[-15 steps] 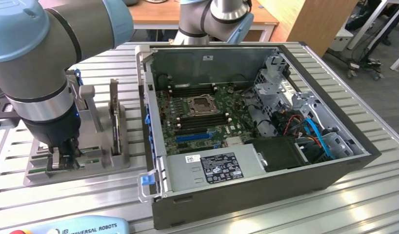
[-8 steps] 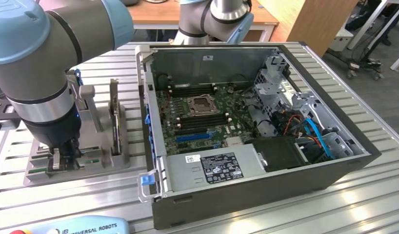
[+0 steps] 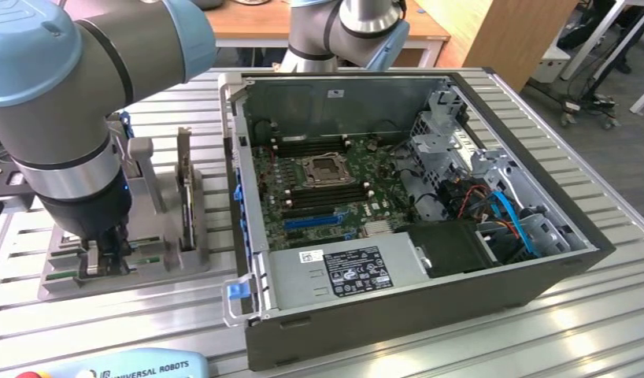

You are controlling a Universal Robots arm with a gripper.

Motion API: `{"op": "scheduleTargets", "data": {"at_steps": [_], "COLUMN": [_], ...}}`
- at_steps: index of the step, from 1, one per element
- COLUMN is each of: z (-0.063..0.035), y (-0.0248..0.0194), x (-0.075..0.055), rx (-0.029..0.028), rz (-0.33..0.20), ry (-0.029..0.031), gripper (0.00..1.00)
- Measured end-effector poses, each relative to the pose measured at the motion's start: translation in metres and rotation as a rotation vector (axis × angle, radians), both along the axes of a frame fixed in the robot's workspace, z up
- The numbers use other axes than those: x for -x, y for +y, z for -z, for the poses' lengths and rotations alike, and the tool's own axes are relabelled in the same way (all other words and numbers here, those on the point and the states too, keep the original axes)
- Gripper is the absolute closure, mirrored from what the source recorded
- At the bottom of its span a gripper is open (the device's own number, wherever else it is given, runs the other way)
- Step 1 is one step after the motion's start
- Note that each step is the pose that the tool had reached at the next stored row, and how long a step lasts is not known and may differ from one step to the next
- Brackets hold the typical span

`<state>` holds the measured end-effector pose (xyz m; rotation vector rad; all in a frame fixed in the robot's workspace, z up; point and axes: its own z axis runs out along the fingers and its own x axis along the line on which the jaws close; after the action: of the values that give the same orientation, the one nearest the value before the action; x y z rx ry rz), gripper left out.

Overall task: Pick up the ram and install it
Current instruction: 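Pick up the ram and move it above insertion slot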

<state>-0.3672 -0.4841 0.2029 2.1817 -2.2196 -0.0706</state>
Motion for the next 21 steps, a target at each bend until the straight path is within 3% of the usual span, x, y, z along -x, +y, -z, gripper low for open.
{"op": "scheduleTargets", "data": {"at_steps": [4,21], "z": [0.0006,0.0045], "y": [0.0,0.0], "x": [0.0,0.0], "rx": [0.0,0.0], "rz": [-0.021,-0.021], "ry": [0.0001,0.0], "gripper": [0.65,0.65]}}
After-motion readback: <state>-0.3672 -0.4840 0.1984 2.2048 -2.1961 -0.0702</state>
